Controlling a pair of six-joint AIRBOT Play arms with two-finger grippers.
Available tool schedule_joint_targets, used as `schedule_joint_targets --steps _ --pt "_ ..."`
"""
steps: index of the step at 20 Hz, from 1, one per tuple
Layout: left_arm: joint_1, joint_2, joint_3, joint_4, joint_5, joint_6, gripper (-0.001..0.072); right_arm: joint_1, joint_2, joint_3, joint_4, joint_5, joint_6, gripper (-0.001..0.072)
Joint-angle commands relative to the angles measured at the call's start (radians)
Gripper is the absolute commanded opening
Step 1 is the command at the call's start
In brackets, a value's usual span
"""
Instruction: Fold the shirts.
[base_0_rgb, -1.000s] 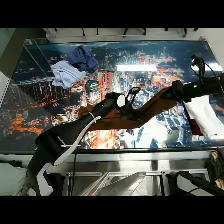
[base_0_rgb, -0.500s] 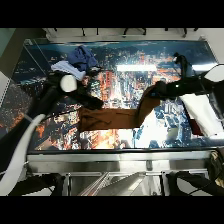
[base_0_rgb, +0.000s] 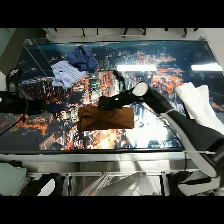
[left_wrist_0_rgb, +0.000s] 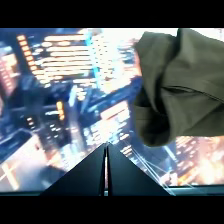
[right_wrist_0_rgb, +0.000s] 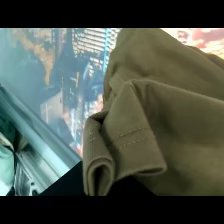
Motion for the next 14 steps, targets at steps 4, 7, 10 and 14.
schedule_joint_targets --steps 4,7,10,14 --pt "0.061 0.04 -0.099 0.001 0.024 0.01 0.0013 0.136 -0.275 0.118 0.241 -0.188 -0.113 0.0036" --pt "0.032 0.009 -0.099 0.0 0.044 0.011 0.0013 0.096 -0.257 0.118 0.274 -0.099 -0.166 0.0269" --pt "-0.017 -0.016 -0.099 0.002 0.034 0.04 0.0013 -0.015 -0.193 0.118 0.273 0.097 -0.203 0.0642" --pt "-0.051 -0.018 -0.099 0.002 0.031 0.047 0.0013 -0.189 -0.024 0.068 0.059 0.37 -0.174 0.064"
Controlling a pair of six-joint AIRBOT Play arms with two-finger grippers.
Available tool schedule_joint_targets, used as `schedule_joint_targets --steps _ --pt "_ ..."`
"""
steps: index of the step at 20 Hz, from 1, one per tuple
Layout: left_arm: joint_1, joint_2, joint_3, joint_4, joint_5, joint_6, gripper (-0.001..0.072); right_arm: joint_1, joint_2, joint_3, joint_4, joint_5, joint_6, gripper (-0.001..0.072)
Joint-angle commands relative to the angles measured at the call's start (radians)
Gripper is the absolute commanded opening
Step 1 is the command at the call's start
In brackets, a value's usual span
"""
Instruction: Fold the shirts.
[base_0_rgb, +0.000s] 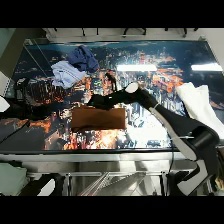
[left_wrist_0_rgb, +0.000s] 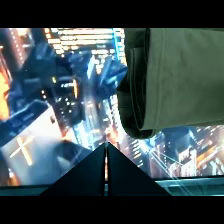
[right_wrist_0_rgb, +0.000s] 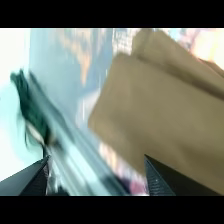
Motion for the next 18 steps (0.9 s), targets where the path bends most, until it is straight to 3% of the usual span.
schedule_joint_targets --steps 1,3,5,6,10,18 --pt "-0.024 -0.005 -0.001 0.001 -0.005 0.009 0.0013 -0.133 0.163 -0.091 -0.241 0.207 0.029 0.064" --pt "-0.024 -0.005 -0.001 0.0 -0.012 0.009 0.0013 -0.198 0.29 -0.257 -0.311 0.13 0.031 0.0641" --pt "-0.024 -0.006 -0.001 0.0 -0.014 0.009 0.0013 -0.267 0.375 -0.42 -0.287 0.013 0.032 0.0647" --pt "-0.024 -0.006 -0.001 0.0 -0.012 0.009 0.0013 -0.296 0.391 -0.488 -0.27 -0.026 0.032 0.0701" --pt "-0.022 -0.008 -0.001 -0.027 -0.002 0.008 0.0013 -0.347 0.301 -0.577 -0.21 -0.058 -0.035 0.0715" --pt "-0.022 -0.008 -0.001 -0.052 0.003 0.005 0.0013 -0.293 0.039 -0.576 0.267 -0.095 -0.321 0.0708"
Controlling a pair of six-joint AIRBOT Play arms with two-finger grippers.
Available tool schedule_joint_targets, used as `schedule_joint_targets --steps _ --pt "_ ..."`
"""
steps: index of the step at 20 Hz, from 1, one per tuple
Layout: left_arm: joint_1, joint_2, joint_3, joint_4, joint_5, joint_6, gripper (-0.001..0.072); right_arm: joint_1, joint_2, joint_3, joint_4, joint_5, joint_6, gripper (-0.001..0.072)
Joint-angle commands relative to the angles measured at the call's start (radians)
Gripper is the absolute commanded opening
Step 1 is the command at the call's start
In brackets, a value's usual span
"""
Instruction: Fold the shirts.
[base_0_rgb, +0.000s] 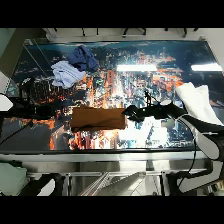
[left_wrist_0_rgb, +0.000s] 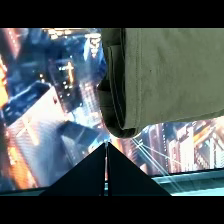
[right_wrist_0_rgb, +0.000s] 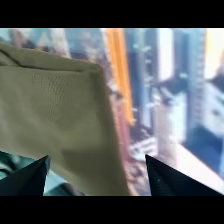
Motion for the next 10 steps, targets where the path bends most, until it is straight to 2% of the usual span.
schedule_joint_targets --steps 1,6,7,8,9,10 --pt "0.001 0.0 0.0 -0.01 0.001 -0.003 0.0013 0.049 -0.066 -0.005 0.181 -0.027 -0.103 0.0708" --pt "0.001 0.0 0.0 -0.01 0.002 -0.003 0.0013 0.136 -0.079 0.058 0.189 -0.077 -0.098 0.0697" --pt "0.001 0.0 0.0 -0.01 0.002 -0.003 0.0013 0.141 -0.09 0.077 0.192 -0.077 -0.093 0.0671" --pt "0.001 0.0 0.0 -0.01 0.002 -0.003 0.0013 0.142 -0.1 0.09 0.201 -0.075 -0.093 0.0574" --pt "0.001 0.0 0.0 -0.009 0.001 -0.003 0.0013 0.141 -0.106 0.096 0.2 -0.075 -0.095 0.0415" --pt "0.001 0.0 0.0 -0.008 0.002 -0.003 0.0013 0.139 -0.107 0.096 0.199 -0.072 -0.105 0.003"
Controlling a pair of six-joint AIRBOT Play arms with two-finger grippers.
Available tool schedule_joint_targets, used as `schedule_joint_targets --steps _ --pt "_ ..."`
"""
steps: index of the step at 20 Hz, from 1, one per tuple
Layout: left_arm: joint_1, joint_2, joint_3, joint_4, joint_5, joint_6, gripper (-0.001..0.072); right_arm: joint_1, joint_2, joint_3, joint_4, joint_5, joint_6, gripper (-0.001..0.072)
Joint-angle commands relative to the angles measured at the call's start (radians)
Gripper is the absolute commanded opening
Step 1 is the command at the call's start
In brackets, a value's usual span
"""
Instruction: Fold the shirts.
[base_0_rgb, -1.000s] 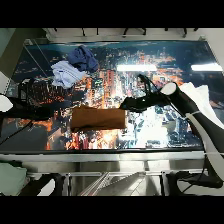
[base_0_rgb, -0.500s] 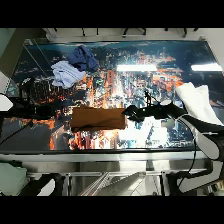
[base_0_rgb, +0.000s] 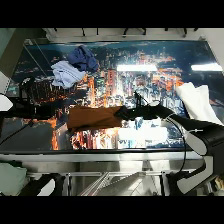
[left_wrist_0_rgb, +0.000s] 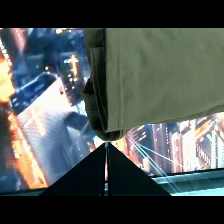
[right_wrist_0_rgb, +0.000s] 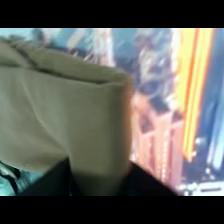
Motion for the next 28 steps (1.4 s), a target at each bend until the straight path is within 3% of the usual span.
schedule_joint_targets --steps 1,4,8,10,13,17,21,28 --pt "0.001 -0.001 0.0 0.003 0.001 0.001 0.0013 0.006 -0.013 0.024 0.029 0.023 -0.035 0.0035" --pt "0.001 -0.001 0.0 0.005 0.004 0.001 0.0013 -0.048 0.061 0.018 -0.071 0.101 -0.008 0.0034" --pt "0.001 -0.001 0.0 0.002 0.011 0.01 0.0013 -0.21 0.365 -0.144 -0.301 0.107 0.15 0.0034" --pt "0.001 -0.001 0.001 0.002 0.014 0.056 0.0013 -0.313 0.543 -0.253 -0.305 0.127 0.162 0.0034" --pt "-0.002 -0.001 0.002 -0.032 0.031 0.054 0.0013 -0.406 0.764 -0.301 -0.308 0.127 0.226 0.0034" --pt "-0.002 -0.001 0.002 -0.078 0.046 0.055 0.0013 -0.418 0.937 -0.271 -0.267 0.009 0.226 0.0034" --pt "-0.002 -0.001 0.002 -0.078 0.046 0.055 0.0013 -0.48 0.872 -0.135 -0.262 -0.074 0.226 0.0034" --pt "-0.001 -0.001 0.002 -0.076 0.046 0.074 0.0013 -0.584 0.579 0.266 -0.263 -0.07 0.206 0.0034"
